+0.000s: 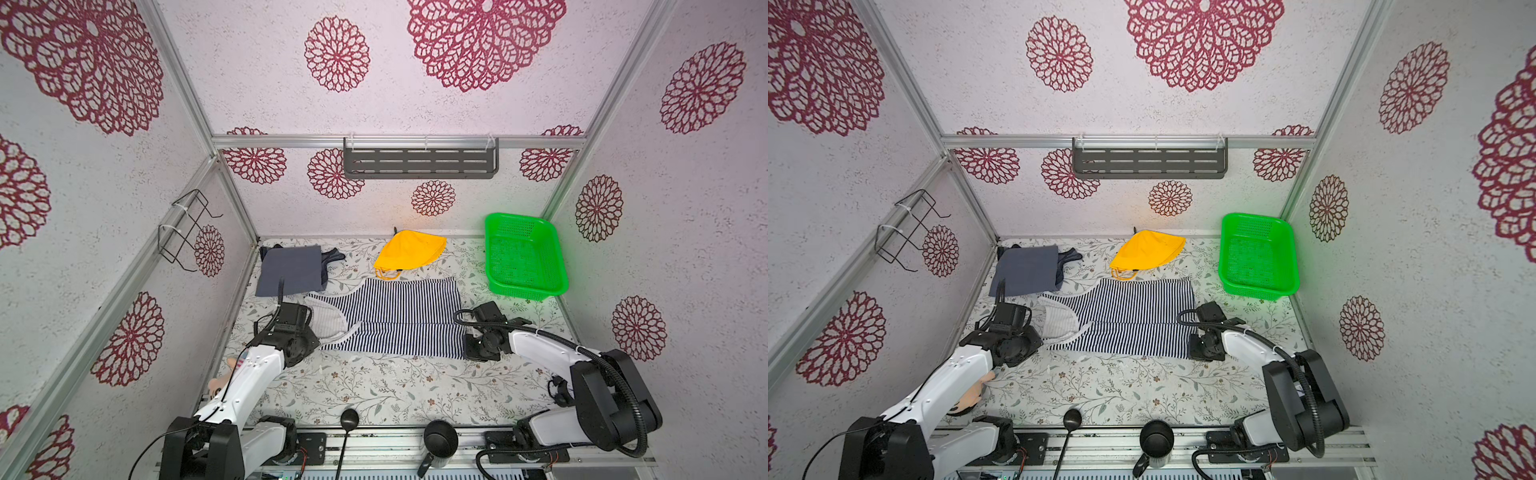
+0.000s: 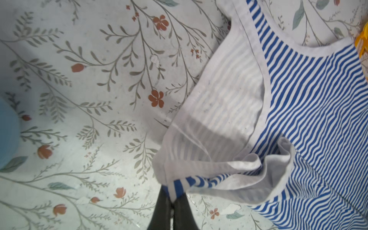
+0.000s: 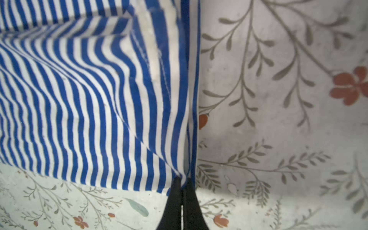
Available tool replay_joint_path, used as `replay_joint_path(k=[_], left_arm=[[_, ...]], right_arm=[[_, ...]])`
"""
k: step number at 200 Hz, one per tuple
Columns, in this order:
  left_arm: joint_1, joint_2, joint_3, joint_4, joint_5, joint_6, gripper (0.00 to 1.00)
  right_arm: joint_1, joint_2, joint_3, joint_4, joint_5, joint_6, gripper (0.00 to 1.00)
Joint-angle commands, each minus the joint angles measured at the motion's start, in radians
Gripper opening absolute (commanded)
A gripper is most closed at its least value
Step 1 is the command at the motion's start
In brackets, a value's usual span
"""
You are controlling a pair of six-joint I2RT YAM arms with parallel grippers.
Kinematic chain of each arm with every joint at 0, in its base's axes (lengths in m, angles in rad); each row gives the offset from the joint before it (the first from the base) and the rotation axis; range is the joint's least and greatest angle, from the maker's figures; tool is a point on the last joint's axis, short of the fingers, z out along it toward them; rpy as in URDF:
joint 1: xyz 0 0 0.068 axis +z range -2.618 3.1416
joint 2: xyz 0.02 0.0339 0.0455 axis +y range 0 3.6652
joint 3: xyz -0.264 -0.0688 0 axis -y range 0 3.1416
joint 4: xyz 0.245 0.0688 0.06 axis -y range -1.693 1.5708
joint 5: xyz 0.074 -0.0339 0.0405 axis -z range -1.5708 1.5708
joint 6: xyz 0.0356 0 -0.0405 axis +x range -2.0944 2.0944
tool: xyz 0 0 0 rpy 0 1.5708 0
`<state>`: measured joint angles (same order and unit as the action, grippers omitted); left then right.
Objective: Fold and stack tank tops
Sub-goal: Smooth out the tank top at the center of the table.
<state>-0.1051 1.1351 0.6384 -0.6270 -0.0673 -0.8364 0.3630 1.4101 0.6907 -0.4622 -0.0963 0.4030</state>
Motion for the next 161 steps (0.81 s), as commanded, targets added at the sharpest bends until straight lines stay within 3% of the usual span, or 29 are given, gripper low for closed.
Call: replay_joint_path(k=[1, 44, 121, 147, 161], left_arm=[[0.051, 0.008, -0.018, 0.026, 0.038, 0.019, 0.0], [0.074, 0.05, -0.033, 0.009, 0.064, 0.031, 0.0], [0.084, -0.152, -0.071, -0.102, 0.066, -0.048, 0.0], [0.099, -0.057, -0.037, -0.052, 0.06, -0.007, 0.0], [0.099, 0.027, -0.001, -0.049, 0.063, 0.024, 0.0]], right_arm=[[0.002, -0.009, 0.037, -0.071, 0.089, -0.015, 0.0], [0.001, -0.024, 0.054, -0.17, 0.102, -0.026, 0.0], [-0.004, -0.077, 0.06, -0.317, 0.119, -0.018, 0.0], [-0.014, -0.039, 0.074, -0.272, 0.09, -0.037, 0.0], [-0.015, -0.028, 0.097, -0.264, 0.073, -0.048, 0.06]])
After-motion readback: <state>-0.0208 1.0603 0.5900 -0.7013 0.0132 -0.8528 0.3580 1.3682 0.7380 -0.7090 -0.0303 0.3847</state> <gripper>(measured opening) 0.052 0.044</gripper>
